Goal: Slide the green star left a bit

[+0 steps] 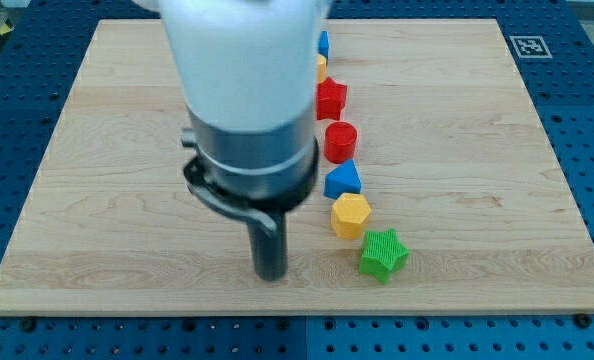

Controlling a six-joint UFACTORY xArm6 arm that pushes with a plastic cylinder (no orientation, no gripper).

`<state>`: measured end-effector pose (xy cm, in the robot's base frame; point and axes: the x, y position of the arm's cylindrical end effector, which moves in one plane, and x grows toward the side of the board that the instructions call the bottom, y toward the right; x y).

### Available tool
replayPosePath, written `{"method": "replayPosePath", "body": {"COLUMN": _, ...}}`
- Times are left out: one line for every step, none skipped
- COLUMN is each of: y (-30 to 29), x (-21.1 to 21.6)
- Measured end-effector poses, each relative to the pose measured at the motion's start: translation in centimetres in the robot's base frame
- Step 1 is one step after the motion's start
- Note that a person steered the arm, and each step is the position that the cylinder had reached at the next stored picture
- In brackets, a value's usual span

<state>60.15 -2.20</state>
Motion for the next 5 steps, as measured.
{"method": "replayPosePath", "body": {"y": 2.9, "x": 1.7}}
{"method": "replayPosePath", "body": {"y": 7.1, "x": 1.7}}
{"method": "replayPosePath", "body": {"y": 10.1, "x": 1.7}}
{"method": "replayPosePath", "body": {"y": 11.8, "x": 1.7}}
{"method": "replayPosePath", "body": {"y": 13.9, "x": 1.7}}
